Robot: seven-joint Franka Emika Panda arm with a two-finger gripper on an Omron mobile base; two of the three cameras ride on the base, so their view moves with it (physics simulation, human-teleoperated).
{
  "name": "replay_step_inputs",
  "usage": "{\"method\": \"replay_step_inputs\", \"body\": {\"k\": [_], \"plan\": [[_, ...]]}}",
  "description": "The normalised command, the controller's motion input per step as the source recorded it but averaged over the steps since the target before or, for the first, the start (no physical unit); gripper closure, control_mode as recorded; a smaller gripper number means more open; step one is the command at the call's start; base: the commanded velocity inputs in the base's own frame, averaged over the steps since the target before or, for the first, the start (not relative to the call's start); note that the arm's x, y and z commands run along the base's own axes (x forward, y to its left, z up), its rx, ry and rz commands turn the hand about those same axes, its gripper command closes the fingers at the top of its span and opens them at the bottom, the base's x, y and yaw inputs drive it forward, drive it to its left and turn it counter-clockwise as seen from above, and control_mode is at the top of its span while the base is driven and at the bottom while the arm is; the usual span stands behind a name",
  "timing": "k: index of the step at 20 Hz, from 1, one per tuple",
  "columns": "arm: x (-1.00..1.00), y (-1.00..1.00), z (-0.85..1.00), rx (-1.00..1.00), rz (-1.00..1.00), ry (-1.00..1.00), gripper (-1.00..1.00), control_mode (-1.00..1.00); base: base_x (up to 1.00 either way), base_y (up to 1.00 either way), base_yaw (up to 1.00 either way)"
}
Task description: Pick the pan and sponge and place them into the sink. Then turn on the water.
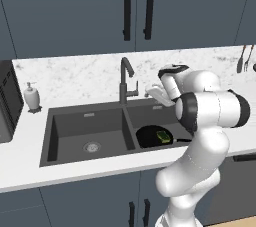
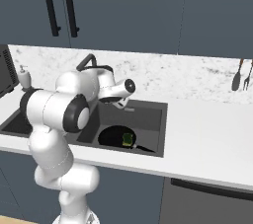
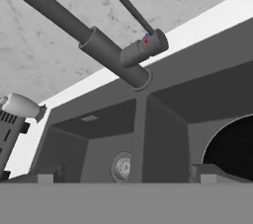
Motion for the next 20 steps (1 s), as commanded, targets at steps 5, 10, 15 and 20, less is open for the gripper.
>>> {"method": "replay_step_inputs", "body": {"k": [5, 10, 15, 20], "plan": [[0.4, 0.02, -0.03, 0.01, 0.0, 0.0, -1.0, -1.0, 0.0, 0.0, 0.0], [0.32, 0.02, -0.08, 0.0, 0.0, 0.0, -1.0, -1.0, 0.0, 0.0, 0.0], [0.33, 0.05, -0.15, 0.0, 0.0, 0.0, -1.0, -1.0, 0.0, 0.0, 0.0], [0.33, 0.09, -0.14, 0.0, 0.0, 0.0, -1.0, -1.0, 0.0, 0.0, 0.0]]}}
